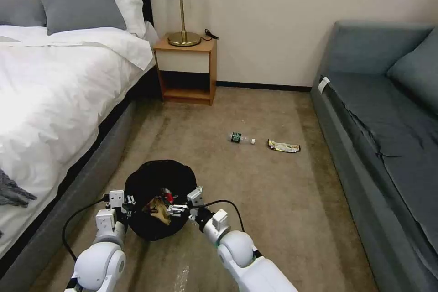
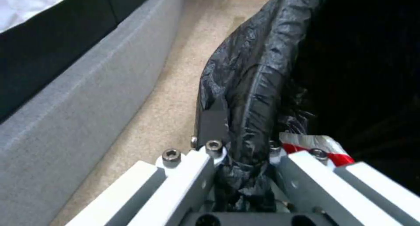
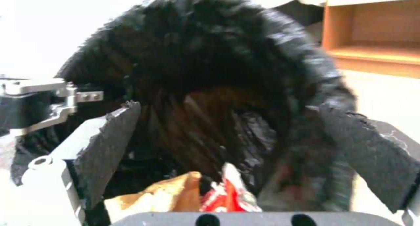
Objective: Pick up the trash bin, then pick up the garbage on the floor and place it into the trash bin.
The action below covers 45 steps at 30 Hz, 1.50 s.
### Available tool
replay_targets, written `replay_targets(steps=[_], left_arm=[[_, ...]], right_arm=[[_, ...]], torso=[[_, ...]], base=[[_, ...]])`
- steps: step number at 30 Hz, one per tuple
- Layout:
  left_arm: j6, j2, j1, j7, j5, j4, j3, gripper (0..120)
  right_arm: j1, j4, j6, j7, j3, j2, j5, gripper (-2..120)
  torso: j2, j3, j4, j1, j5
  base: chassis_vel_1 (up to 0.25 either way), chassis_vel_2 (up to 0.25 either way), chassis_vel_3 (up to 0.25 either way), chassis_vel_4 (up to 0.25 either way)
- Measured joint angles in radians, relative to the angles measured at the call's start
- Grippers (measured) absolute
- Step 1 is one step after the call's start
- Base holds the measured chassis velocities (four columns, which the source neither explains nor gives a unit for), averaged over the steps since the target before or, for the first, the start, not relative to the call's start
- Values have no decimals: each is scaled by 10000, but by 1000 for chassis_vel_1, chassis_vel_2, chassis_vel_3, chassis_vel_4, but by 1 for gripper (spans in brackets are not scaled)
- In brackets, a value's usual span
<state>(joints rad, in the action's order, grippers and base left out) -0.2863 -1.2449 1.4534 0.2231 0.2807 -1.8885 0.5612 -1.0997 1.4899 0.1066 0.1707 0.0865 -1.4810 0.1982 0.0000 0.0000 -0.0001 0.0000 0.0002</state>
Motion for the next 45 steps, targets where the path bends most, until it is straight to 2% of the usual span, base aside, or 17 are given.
replay_targets(steps=[2,6,9,13,19,27,34,45], left_arm=[[8,-3,5,0,-17,19,1,0],[18,-2,3,0,-21,26,24,0],[41,-34,-23,5,22,28,191,0],[46,-32,-12,5,135,-1,278,0],[83,57,-52,5,217,55,383,0],[162,203,-91,6,254,211,480,0],[232,296,-174,5,324,478,503,0],[289,401,-232,-6,459,669,537,0]], right_arm=[[-64,218,-100,-691,35,147,-1,100],[-74,355,-226,-1266,46,266,9,100],[-94,1037,-802,-2343,50,633,405,100],[-106,1657,-1341,-2815,-94,1020,613,100],[-188,1752,-1793,-3352,-482,1311,739,100],[-435,1419,-1683,-3422,-1202,1533,844,100],[-910,1503,-1608,-3325,-1940,1681,1903,100],[-949,608,-1182,-3328,-2522,1709,1776,100]], torso=[[0,0,0,0,0],[0,0,0,0,-1],[0,0,0,0,-1],[0,0,0,0,-1],[0,0,0,0,0],[0,0,1,0,-1],[0,0,1,0,-2],[0,0,1,0,-2]], base=[[0,0,0,0],[0,0,0,0],[0,0,0,0],[0,0,0,0],[0,0,0,0],[0,0,0,0],[0,0,0,0],[0,0,0,0]])
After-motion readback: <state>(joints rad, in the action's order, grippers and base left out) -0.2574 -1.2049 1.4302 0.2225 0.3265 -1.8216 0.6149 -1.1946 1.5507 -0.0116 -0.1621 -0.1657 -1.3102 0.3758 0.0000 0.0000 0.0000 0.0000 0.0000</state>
